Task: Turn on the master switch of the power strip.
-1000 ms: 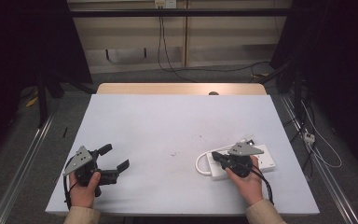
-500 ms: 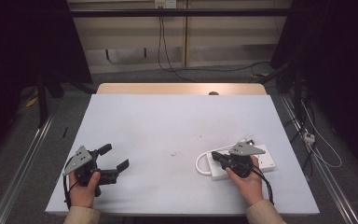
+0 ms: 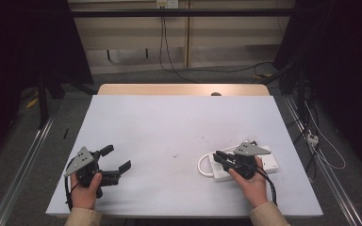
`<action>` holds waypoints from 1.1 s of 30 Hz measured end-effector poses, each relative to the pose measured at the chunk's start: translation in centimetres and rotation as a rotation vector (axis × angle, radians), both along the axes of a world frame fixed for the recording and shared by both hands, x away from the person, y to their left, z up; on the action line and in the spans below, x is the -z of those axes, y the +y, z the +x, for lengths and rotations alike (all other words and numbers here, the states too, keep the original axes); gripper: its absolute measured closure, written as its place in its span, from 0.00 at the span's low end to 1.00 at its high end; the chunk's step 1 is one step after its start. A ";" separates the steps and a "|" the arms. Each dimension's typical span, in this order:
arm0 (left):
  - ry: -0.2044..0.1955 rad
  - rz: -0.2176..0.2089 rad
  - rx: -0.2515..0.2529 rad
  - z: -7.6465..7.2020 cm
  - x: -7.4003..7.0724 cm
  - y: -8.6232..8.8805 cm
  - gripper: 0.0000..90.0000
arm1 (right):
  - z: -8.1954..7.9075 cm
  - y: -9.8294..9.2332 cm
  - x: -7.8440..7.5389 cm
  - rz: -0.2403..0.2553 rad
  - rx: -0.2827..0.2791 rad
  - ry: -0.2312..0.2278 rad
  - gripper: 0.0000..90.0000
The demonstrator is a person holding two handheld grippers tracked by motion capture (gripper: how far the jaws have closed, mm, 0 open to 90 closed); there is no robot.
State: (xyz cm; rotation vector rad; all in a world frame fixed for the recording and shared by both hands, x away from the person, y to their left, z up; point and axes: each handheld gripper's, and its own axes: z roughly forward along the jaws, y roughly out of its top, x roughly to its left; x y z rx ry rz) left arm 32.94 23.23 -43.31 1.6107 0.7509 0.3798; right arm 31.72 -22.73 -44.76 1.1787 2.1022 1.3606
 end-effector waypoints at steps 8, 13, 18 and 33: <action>0.003 -0.001 0.002 0.1 0.0 -0.1 0.05 | -0.1 0.0 -0.1 0.020 0.003 0.008 0.76; 0.002 0.005 0.009 0.1 0.0 -0.1 0.05 | -0.1 0.0 -0.2 0.023 -0.002 0.014 0.65; 0.003 -0.002 0.003 0.0 0.0 -0.1 0.05 | -0.1 0.0 -0.2 0.022 -0.004 0.018 0.56; 0.005 -0.002 0.005 0.1 0.0 -0.1 0.05 | -0.1 -0.2 -0.3 0.036 -0.004 0.035 0.34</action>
